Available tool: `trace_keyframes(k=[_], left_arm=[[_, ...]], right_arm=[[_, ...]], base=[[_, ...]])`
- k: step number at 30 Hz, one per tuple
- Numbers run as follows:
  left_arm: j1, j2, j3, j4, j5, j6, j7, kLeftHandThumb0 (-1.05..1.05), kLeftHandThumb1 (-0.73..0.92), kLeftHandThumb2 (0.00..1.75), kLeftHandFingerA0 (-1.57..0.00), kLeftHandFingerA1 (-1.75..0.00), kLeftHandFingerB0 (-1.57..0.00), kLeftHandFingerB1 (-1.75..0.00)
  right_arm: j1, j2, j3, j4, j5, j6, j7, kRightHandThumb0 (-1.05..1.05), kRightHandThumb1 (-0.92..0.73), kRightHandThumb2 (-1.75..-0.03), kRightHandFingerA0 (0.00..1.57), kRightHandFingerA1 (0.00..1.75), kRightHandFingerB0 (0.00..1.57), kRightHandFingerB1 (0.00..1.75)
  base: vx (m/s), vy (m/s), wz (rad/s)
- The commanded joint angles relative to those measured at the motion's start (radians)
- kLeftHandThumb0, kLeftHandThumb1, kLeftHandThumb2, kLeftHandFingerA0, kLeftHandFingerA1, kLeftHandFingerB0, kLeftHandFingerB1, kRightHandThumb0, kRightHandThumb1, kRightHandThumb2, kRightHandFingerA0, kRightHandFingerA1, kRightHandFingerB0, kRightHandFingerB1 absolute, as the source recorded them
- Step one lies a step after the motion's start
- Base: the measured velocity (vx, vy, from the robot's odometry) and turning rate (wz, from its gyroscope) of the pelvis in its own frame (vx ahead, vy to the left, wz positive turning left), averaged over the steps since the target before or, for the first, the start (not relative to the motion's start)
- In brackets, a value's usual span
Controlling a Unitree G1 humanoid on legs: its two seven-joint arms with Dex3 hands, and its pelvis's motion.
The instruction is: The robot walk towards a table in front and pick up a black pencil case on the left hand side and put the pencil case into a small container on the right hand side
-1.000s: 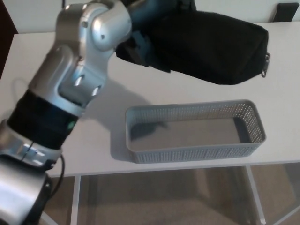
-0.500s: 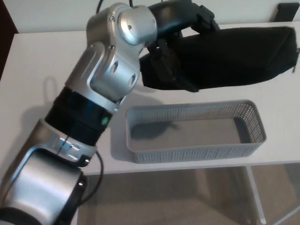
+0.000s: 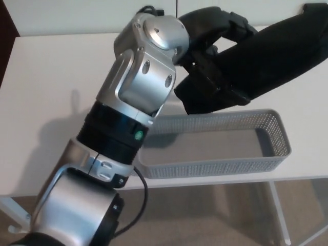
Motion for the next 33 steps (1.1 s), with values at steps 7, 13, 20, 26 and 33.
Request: trace_keyframes(k=[7,13,20,26,33], left_arm=[[0.129,0.020,0.012,0.110,-0.048,0.335,0.061,-0.12,0.61,0.57,-0.78,-1.75,-0.15,-0.37],[0.164,0.080,-0.068,0.118,-0.032,0.287,0.052,-0.15,0.61,0.57,-0.78,-1.75,-0.39,-0.44],[0.188,0.174,-0.226,0.084,-0.026,0.224,0.050,-0.24,0.59,0.60,-0.87,-1.64,-0.37,-0.44],[0.186,0.208,-0.272,0.065,-0.035,0.197,0.067,-0.31,0.40,0.82,-1.17,-1.35,-0.46,-0.60],[0.220,0.359,-0.450,-0.120,0.021,-0.022,0.051,-0.87,0.51,0.95,0.00,-0.09,0.00,-0.08]], right_arm=[[-0.024,-0.044,0.002,-0.018,-0.004,0.027,-0.007,-0.47,-0.45,-0.74,0.67,0.62,0.39,0.49],[-0.029,-0.042,-0.001,-0.029,0.003,0.030,0.004,-0.39,-0.55,-0.56,0.71,0.54,0.42,0.38],[-0.026,-0.042,0.004,-0.047,0.000,0.031,-0.001,-0.45,-0.45,-0.73,0.66,0.62,0.38,0.48],[-0.032,-0.047,0.015,-0.051,-0.004,0.039,-0.004,-0.46,-0.45,-0.73,0.68,0.64,0.37,0.48],[-0.041,-0.048,0.004,-0.048,0.012,0.043,0.012,-0.41,-0.45,-0.73,0.64,0.62,0.37,0.48]], base=[[0.00,0.000,0.00],[0.00,0.000,0.00],[0.00,0.000,0.00],[0.00,0.000,0.00],[0.00,0.000,0.00]])
